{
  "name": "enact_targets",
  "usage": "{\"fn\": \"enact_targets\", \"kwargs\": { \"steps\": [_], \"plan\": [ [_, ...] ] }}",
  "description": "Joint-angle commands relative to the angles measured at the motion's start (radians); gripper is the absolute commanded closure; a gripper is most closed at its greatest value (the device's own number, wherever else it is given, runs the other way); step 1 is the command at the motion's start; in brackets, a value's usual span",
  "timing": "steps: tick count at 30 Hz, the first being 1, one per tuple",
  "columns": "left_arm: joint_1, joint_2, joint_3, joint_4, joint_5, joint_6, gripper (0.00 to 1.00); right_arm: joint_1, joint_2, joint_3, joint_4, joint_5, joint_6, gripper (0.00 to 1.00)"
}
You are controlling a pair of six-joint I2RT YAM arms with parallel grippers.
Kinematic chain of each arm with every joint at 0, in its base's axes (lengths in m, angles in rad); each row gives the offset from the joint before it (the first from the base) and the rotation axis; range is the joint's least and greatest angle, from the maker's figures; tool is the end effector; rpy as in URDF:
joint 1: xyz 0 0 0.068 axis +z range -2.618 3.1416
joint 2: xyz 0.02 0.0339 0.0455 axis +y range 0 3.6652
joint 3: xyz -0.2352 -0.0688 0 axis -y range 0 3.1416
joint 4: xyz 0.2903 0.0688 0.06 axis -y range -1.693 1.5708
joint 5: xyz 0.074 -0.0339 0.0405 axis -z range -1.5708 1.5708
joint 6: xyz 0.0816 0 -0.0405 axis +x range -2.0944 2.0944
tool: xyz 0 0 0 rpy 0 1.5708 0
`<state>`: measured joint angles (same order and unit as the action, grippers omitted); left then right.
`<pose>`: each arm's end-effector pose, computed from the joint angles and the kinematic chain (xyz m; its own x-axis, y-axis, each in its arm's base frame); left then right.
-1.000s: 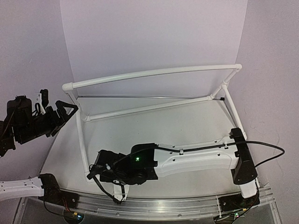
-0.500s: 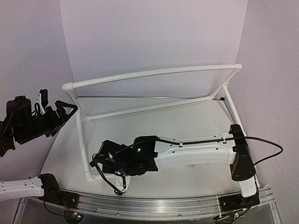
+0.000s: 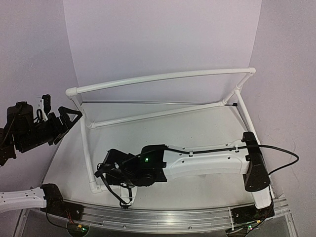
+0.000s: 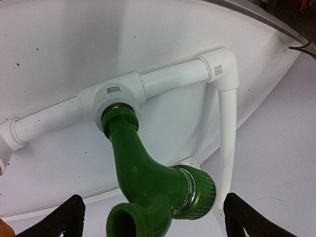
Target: Install the water faucets
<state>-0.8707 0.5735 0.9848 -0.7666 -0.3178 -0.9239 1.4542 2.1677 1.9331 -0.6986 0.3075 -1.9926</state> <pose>0.1526 -0.1416 0.3595 -0.5642 -0.5068 -0.6518 0.1453 0.7162 -0.6826 0.0872 0.5323 0.1770 0.8828 0.0623 0.4656 0.2937 -0.8468 -0.4435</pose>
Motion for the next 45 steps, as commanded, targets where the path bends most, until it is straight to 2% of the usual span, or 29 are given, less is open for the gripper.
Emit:
{"fn": "enact_targets", "kwargs": {
  "steps": [1, 7, 10, 16, 31, 45],
  "plan": [
    [0.001, -0.011, 0.001, 0.015, -0.012, 0.000, 0.00, 0.004, 0.011, 0.008, 0.013, -0.012, -0.289, 0.10],
    [0.001, -0.023, -0.003, 0.012, -0.017, -0.004, 0.00, 0.005, 0.022, 0.009, 0.013, -0.023, -0.313, 0.13],
    [0.001, -0.023, -0.005, 0.009, -0.018, -0.004, 0.00, 0.006, 0.025, 0.009, 0.015, -0.029, -0.324, 0.06],
    [0.001, -0.028, -0.008, 0.008, -0.020, -0.004, 0.00, 0.009, 0.033, 0.015, 0.017, -0.038, -0.337, 0.07],
    [0.001, -0.035, -0.008, 0.004, -0.027, -0.007, 0.00, 0.012, 0.038, 0.002, 0.015, -0.017, -0.311, 0.33],
    [0.001, -0.034, -0.011, 0.004, -0.024, -0.005, 0.00, 0.038, 0.041, -0.011, 0.015, 0.012, -0.215, 0.47]
  ]
}}
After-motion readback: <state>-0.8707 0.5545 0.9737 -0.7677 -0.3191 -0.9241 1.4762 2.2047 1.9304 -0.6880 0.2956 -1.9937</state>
